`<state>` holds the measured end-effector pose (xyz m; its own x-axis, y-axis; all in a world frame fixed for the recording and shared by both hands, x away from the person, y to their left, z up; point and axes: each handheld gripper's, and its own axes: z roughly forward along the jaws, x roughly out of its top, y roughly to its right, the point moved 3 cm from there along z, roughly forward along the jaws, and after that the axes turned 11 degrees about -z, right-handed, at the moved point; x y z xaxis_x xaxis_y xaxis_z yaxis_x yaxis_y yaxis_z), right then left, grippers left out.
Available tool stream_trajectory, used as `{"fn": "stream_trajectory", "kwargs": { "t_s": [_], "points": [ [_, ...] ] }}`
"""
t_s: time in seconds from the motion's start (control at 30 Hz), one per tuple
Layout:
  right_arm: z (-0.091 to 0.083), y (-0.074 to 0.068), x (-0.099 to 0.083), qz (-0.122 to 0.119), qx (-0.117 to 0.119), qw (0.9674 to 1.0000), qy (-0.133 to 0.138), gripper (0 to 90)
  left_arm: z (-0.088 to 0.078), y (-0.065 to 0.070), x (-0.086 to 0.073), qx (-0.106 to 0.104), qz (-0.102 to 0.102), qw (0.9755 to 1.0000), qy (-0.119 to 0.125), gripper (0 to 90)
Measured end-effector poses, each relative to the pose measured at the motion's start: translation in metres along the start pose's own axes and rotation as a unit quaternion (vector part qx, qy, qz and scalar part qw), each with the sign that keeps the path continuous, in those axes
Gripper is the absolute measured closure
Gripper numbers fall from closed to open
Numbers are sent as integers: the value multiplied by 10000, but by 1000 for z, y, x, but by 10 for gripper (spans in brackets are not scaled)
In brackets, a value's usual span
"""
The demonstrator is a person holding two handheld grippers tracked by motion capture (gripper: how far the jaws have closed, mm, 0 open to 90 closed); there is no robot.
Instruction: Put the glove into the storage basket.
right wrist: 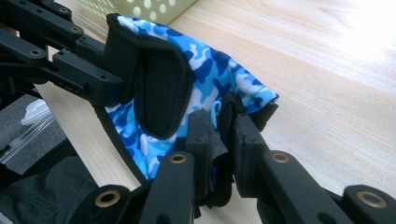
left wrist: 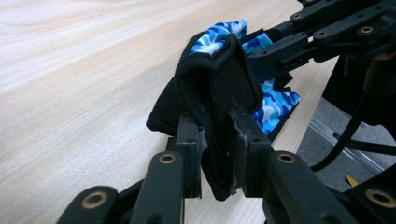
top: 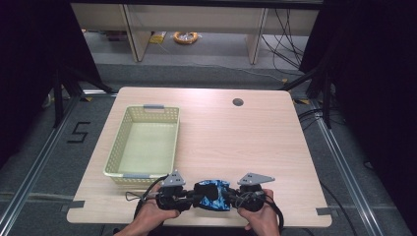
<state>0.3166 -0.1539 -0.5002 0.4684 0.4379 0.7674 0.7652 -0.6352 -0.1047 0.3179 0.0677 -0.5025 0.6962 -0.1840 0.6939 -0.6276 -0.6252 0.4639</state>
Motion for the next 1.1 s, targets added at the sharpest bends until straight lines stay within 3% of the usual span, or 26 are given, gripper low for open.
{"fn": "stream_trajectory", "kwargs": {
  "t_s": [0.03, 0.13, 0.17, 0.2, 0.3, 0.33, 0.37, 0.4, 0.5, 0.63, 0.83, 0.87, 0.9, 0.93, 0.97, 1.1],
  "points": [
    [-2, -1, 1, 61, 72, 9999, -90, 797, -2, 0, 1, -52, 36, 10000, -74, 741],
    [-7, -4, 8, 106, 88, 9999, 97, 797, -9, 3, 10, -11, 28, 10000, -53, 740],
    [-9, -4, 11, 8, 62, 9999, 119, 797, -12, 5, 15, -12, 21, 10000, -56, 740],
    [-11, -7, 14, 119, 44, 9997, 200, 797, -15, 6, 20, -16, 130, 9999, -60, 740],
    [-16, -4, 25, -68, -32, 9996, 284, 796, -23, 8, 32, -10, 277, 9996, 26, 741],
    [-18, -6, 29, 115, -3, 9996, 240, 796, -25, 7, 35, -50, 213, 9997, 69, 741],
    [-17, -5, 33, 91, 12, 9995, 316, 796, -27, 5, 38, -61, 183, 9998, 107, 741],
    [-17, -2, 37, -96, -7, 9992, 376, 796, -28, 4, 40, -42, 132, 9998, 135, 741],
    [-16, -1, 48, -114, -18, 9993, 342, 796, -33, -2, 45, -80, 2, 9998, 183, 741],
    [-13, -2, 63, -210, -78, 9993, 297, 795, -43, -10, 54, -93, 102, 9998, 159, 741],
    [-4, -6, 86, -394, -96, 9986, 348, 796, -60, -23, 64, -4, -20, 9997, 229, 740],
    [-2, -8, 90, -349, -57, 9988, 347, 796, -63, -25, 65, -50, -92, 9997, 220, 740],
    [0, -7, 94, -460, -25, 9983, 362, 796, -65, -28, 66, -62, -114, 9996, 232, 740],
    [2, -10, 97, -296, -10, 9991, 301, 796, -68, -31, 67, -50, -141, 9996, 227, 740],
    [4, -8, 101, -410, 29, 9987, 311, 796, -71, -33, 69, -29, -156, 9997, 211, 740],
    [14, -10, 114, -389, 188, 9985, 342, 795, -82, -44, 77, -55, -285, 9993, 225, 740]
  ]
}}
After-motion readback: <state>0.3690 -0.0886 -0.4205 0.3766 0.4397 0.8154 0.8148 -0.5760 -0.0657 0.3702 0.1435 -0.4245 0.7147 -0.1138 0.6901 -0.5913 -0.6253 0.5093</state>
